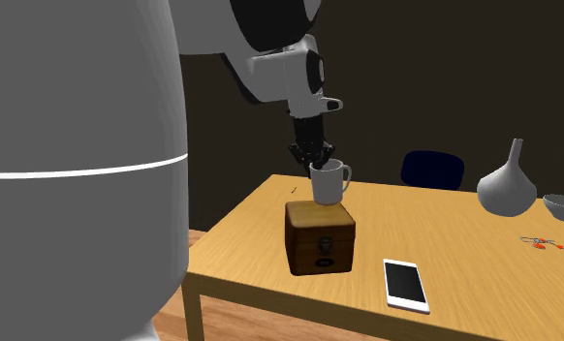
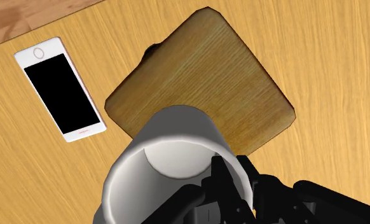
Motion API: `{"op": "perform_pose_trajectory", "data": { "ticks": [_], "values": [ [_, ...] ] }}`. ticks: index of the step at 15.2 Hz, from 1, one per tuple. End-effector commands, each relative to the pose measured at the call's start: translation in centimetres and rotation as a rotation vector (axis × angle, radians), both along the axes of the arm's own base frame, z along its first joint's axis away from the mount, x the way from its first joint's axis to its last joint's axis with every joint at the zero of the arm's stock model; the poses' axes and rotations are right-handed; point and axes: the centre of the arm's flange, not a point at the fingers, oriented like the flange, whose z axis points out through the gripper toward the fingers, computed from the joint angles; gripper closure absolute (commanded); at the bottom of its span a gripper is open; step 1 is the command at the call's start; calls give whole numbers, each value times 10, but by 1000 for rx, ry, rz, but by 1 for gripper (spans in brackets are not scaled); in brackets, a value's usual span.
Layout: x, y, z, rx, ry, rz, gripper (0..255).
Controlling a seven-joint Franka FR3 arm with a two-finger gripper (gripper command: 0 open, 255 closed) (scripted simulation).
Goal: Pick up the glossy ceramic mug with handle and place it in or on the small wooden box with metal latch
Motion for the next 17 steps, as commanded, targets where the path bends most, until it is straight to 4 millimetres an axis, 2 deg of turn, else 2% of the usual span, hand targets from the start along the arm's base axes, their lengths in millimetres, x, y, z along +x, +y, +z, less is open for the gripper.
{"op": "perform_pose_trajectory", "data": {
  "ticks": [1, 5, 13, 14, 17],
  "values": [
    [0, 0, -10, 0, -1, 0, 255],
    [0, 0, -30, 0, -1, 0, 255],
    [0, 0, -30, 0, -1, 0, 255],
    [0, 0, -30, 0, -1, 0, 0],
    [0, 0, -30, 0, -1, 0, 0]
  ]
}}
